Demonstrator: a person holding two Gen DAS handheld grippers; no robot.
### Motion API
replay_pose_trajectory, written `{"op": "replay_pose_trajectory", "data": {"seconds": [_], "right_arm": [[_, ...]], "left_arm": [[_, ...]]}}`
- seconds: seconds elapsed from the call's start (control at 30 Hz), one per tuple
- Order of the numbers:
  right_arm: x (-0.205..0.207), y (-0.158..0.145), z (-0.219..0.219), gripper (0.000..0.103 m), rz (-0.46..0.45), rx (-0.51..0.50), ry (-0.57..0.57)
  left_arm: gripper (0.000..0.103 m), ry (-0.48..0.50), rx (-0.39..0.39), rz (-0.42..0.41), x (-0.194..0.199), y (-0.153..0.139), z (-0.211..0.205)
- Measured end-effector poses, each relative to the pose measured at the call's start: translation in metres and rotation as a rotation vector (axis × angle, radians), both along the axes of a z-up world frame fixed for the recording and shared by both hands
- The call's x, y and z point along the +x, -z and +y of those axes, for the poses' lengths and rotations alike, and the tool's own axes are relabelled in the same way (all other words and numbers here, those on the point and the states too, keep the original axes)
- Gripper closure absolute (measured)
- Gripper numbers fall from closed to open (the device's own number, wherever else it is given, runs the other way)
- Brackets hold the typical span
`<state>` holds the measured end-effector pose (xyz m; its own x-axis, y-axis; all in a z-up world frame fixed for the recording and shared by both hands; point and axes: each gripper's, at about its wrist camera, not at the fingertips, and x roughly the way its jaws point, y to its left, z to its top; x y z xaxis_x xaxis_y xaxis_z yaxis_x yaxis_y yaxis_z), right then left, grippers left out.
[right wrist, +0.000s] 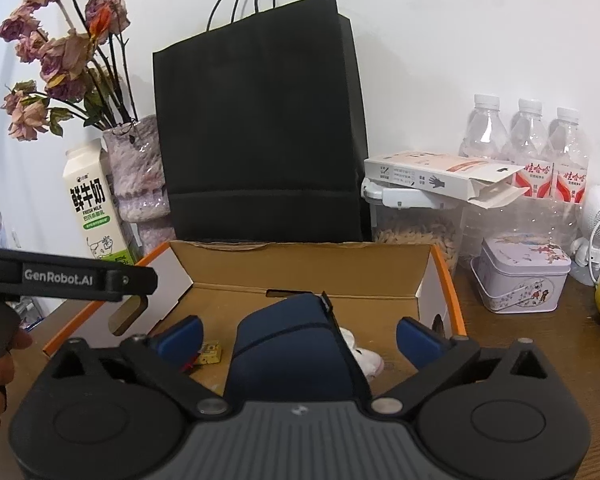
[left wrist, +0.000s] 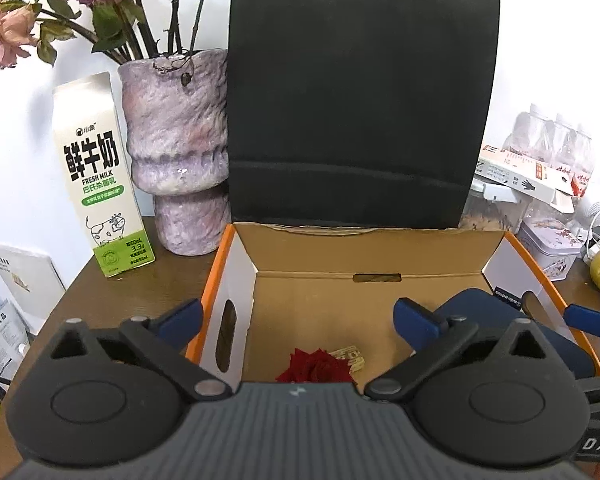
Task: Organize objects
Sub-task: 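Open the left gripper to drop the rose while the right gripper releases the navy case into the box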
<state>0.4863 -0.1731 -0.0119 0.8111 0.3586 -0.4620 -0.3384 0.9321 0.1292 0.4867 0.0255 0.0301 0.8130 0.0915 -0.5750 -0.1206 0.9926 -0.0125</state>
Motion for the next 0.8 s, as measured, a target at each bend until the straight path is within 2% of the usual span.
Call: {"op": "replay_pose_trajectory", "data": {"seconds": [0.43,0.8], "right_arm": [[-0.018,-0.01,-0.003,0.0,-0.026,-0.003,-0.002],[-0.058,-0.018,-0.013,0.0,-0.042,-0.006,0.005]], "left_arm": [[0.0,0.005,-0.016,-0.018,-0.017,-0.012,0.001],[0.0,0.023,-0.026,-0.029,-0.055,-0.027,0.0]]}}
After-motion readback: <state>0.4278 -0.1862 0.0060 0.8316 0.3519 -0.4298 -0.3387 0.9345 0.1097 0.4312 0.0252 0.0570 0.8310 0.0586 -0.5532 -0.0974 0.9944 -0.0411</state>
